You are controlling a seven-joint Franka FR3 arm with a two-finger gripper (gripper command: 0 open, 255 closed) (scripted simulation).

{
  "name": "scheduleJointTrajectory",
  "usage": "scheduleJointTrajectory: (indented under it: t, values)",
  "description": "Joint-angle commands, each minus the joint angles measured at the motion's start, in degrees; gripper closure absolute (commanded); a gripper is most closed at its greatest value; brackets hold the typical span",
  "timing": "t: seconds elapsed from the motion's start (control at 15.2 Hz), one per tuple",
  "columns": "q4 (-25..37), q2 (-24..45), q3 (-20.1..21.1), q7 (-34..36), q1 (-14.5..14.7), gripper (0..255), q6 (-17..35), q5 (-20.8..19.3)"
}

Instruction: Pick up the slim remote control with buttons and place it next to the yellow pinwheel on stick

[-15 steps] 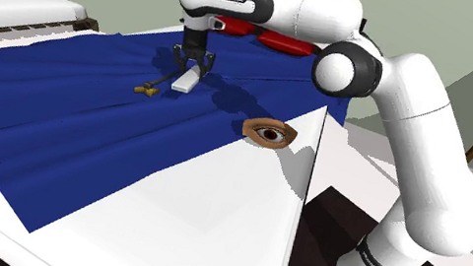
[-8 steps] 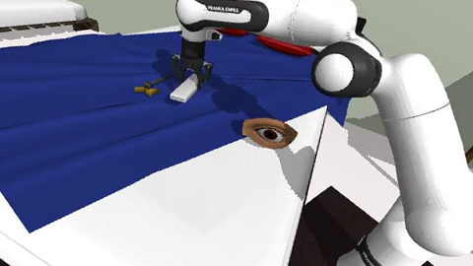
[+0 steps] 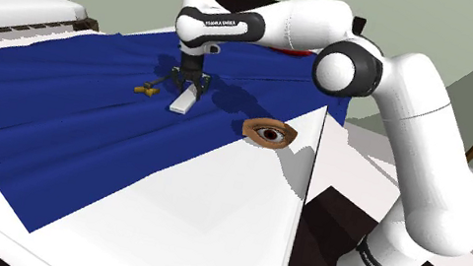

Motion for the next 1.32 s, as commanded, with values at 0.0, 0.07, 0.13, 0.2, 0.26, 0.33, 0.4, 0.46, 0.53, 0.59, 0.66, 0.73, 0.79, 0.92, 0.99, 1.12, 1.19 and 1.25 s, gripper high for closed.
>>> scheduleJointTrajectory:
  t: [0.0, 0.07, 0.13, 0.2, 0.26, 0.33, 0.4, 0.46, 0.53, 0.59, 0.66, 0.73, 0.79, 0.92, 0.99, 1.12, 1.19, 1.25]
  values:
    - [-0.8, 0.4, 0.0, 0.1, 0.0, 255, 1.3, 0.0]
    - [-1.3, 0.5, 0.0, 0.1, 0.0, 255, 1.9, 0.0]
    - [-1.8, 0.7, 0.0, 0.1, 0.0, 255, 2.6, -0.1]
    - [-2.1, 0.8, 0.0, 0.1, 0.0, 255, 3.0, -0.1]
    - [-2.1, 0.8, 0.0, 0.1, 0.0, 255, 3.0, -0.1]
    - [-2.1, 0.8, 0.0, 0.1, 0.0, 255, 3.0, -0.1]
    - [-2.1, 0.8, 0.0, 0.1, 0.0, 255, 3.0, -0.1]
    - [-2.1, 0.8, 0.0, 0.1, 0.0, 255, 3.0, -0.1]
    - [-2.1, 0.8, 0.0, 0.1, 0.0, 255, 3.0, -0.1]
    - [-2.1, 0.8, 0.0, 0.1, 0.0, 255, 3.0, -0.1]
    - [-2.1, 0.8, 0.0, 0.1, 0.0, 255, 3.0, -0.1]
    - [-2.2, 0.8, 0.0, 0.1, 0.0, 0, 3.0, -0.1]
    - [-2.2, 0.8, 0.0, 0.1, 0.0, 0, 3.0, -0.1]
    - [-2.2, 0.8, 0.0, 0.1, 0.0, 0, 3.0, -0.1]
    - [-2.1, 0.8, 0.0, 0.1, 0.0, 0, 3.0, -0.1]
    - [-0.8, 0.5, 0.0, 0.1, 0.0, 0, 1.3, 0.0]
    - [0.7, 0.2, 0.0, 0.0, 0.1, 0, -0.4, 0.0]
    - [2.3, 0.1, 0.0, 0.0, 0.1, 0, -2.2, 0.0]
